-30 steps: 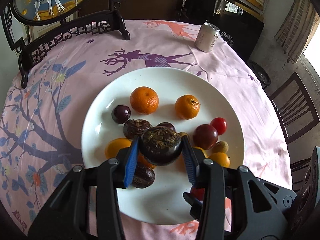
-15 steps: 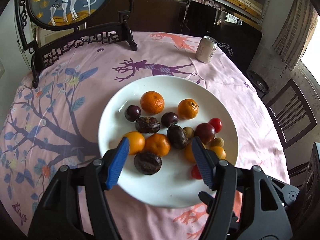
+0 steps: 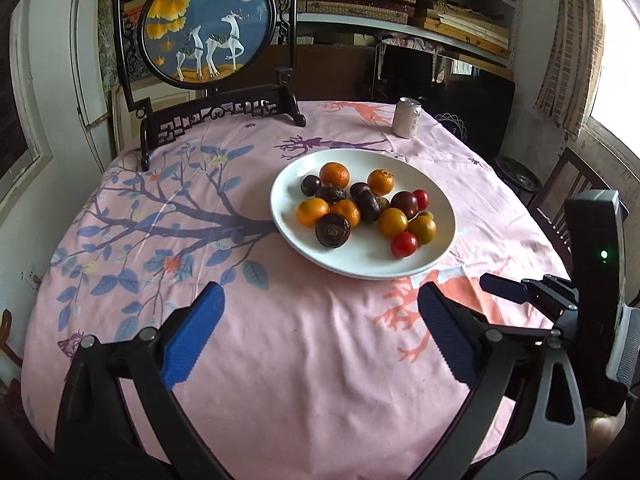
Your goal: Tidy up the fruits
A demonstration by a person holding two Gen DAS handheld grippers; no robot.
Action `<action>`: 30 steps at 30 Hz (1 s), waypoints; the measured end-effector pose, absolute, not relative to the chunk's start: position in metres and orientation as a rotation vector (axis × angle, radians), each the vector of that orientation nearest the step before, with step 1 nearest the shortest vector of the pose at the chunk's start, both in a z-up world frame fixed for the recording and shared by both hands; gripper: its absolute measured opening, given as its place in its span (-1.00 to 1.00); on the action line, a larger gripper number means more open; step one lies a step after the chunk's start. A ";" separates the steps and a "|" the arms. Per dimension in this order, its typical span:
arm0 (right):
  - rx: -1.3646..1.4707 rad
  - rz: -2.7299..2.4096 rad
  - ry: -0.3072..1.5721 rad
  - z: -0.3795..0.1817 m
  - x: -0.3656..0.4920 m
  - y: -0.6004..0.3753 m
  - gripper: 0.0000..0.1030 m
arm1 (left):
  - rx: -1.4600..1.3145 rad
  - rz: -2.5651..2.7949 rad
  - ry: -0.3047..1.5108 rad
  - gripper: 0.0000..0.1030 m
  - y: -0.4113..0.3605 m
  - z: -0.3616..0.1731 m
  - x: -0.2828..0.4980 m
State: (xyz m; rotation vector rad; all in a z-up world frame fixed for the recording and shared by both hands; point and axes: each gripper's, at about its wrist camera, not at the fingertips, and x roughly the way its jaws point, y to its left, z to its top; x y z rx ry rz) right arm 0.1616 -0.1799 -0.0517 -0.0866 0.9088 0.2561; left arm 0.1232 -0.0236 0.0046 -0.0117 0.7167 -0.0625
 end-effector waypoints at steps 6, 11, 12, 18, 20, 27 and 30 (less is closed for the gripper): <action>-0.094 0.250 0.890 -0.045 0.144 -0.175 0.13 | -0.014 -0.050 0.703 0.96 -0.019 0.011 0.101; -0.099 0.252 0.871 -0.037 0.133 -0.172 0.13 | -0.020 -0.036 0.703 0.96 -0.014 0.010 0.093; -0.098 0.253 0.868 -0.036 0.132 -0.172 0.13 | -0.018 -0.035 0.701 0.96 -0.013 0.010 0.092; -0.096 0.254 0.857 -0.032 0.127 -0.171 0.13 | -0.016 -0.032 0.696 0.96 -0.013 0.012 0.087; -0.094 0.255 0.855 -0.031 0.125 -0.171 0.13 | -0.022 -0.036 0.701 0.96 -0.012 0.013 0.088; -0.092 0.256 0.854 -0.030 0.125 -0.171 0.13 | -0.029 -0.031 0.707 0.96 -0.009 0.013 0.087; -0.090 0.258 0.856 -0.030 0.125 -0.171 0.13 | -0.036 -0.025 0.715 0.96 -0.008 0.012 0.088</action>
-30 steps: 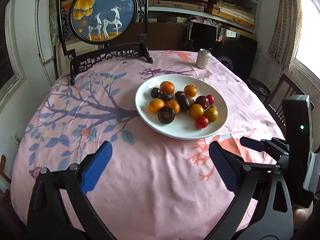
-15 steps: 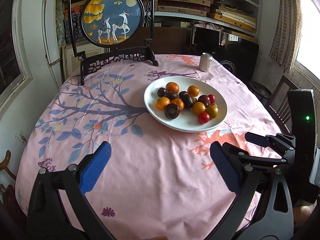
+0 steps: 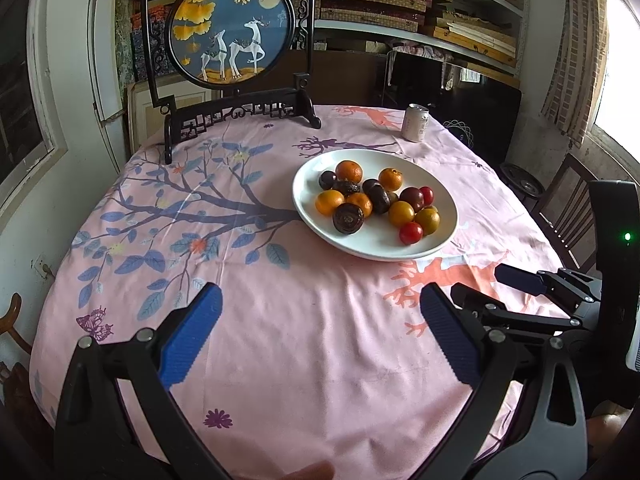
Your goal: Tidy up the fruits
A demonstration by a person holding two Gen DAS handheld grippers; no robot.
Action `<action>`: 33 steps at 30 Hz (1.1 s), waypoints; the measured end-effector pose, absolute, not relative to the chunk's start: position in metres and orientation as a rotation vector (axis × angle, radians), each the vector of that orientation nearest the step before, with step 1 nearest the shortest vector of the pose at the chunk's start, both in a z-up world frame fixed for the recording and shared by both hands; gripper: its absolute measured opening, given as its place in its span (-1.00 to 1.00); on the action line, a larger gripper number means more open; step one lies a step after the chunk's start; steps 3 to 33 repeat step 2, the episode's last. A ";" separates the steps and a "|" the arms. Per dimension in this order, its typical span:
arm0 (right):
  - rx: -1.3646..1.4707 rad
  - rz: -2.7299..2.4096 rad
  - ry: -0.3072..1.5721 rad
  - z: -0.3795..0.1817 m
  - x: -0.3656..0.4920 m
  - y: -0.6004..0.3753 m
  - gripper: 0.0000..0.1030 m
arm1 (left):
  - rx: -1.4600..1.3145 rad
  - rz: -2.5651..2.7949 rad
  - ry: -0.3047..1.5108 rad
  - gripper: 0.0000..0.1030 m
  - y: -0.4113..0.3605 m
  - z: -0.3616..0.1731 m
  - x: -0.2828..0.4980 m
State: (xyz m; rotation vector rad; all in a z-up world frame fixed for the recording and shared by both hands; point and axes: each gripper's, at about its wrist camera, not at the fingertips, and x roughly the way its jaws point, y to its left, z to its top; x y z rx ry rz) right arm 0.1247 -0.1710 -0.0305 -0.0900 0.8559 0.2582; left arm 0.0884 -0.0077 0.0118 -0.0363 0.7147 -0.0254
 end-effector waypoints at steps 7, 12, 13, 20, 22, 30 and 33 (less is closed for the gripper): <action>-0.089 0.260 0.856 -0.030 0.124 -0.171 0.13 | -0.039 -0.025 0.719 0.96 -0.007 0.011 0.089; -0.089 0.260 0.856 -0.030 0.124 -0.171 0.13 | -0.039 -0.025 0.719 0.96 -0.007 0.011 0.089; -0.089 0.260 0.856 -0.030 0.124 -0.171 0.13 | -0.039 -0.025 0.719 0.96 -0.007 0.011 0.089; -0.089 0.260 0.856 -0.030 0.124 -0.171 0.13 | -0.039 -0.025 0.719 0.96 -0.007 0.011 0.089; -0.089 0.260 0.856 -0.030 0.124 -0.171 0.13 | -0.039 -0.025 0.719 0.96 -0.007 0.011 0.089; -0.089 0.260 0.856 -0.030 0.124 -0.171 0.13 | -0.039 -0.025 0.719 0.96 -0.007 0.011 0.089; -0.089 0.260 0.856 -0.030 0.124 -0.171 0.13 | -0.039 -0.025 0.719 0.96 -0.007 0.011 0.089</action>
